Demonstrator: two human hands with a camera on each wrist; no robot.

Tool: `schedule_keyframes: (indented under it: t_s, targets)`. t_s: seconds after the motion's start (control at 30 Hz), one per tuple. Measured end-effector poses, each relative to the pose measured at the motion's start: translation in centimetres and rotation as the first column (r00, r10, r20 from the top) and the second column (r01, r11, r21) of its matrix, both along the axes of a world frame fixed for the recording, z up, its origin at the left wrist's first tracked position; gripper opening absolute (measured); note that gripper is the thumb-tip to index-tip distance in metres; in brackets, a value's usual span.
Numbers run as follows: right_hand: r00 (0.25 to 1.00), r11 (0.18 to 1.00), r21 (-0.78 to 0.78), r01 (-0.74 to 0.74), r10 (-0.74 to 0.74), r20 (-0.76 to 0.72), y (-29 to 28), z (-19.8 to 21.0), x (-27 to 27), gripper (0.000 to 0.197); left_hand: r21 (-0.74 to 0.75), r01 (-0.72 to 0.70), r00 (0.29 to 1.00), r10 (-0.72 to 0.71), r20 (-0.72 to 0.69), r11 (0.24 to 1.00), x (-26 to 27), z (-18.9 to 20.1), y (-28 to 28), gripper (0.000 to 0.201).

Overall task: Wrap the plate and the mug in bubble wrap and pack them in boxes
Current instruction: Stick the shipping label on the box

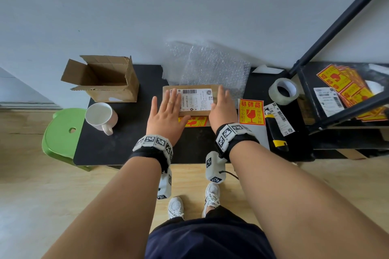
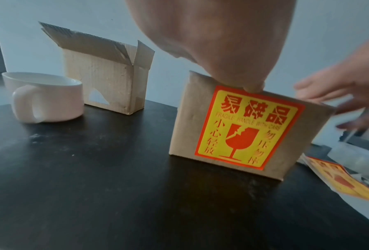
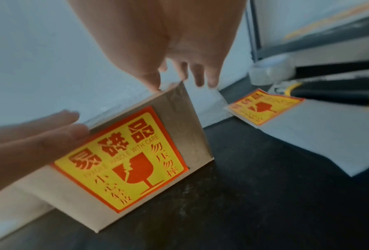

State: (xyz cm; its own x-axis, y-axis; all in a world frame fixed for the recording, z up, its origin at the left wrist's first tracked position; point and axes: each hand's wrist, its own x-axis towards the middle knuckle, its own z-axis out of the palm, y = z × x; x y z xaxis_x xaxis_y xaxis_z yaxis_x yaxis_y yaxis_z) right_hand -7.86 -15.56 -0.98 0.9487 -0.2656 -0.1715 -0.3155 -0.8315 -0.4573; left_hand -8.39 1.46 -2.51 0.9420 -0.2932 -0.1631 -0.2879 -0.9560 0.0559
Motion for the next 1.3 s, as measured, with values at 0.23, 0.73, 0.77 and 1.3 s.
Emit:
schedule_keyframes:
  t_s: [0.23,0.73,0.77,1.3]
  targets:
    - [0.945,0.913,-0.248,-0.323,0.297,-0.138,0.4,-0.7,0.1,0.056,-0.055,0.059,0.996,-0.062,-0.071,0.997,-0.5,-0.6,0.2,0.065]
    - [0.975,0.942,-0.251,-0.221,0.223,-0.021,-0.1,2.3,1.1,0.04,-0.219,-0.257,0.957,0.216,-0.193,0.941,0.4,1.8,1.0,0.079]
    - [0.982,0.956,-0.226,-0.185,0.187,-0.014,-0.1,2.3,1.0,0.043,-0.259,-0.313,0.939,0.258,-0.226,0.914,0.5,1.9,0.9,0.077]
    - [0.934,0.887,0.294,0.357,-0.329,-0.143,1.6,4.3,1.2,0.048,-0.565,-0.362,0.932,0.296,-0.209,0.741,2.5,5.8,3.0,0.019]
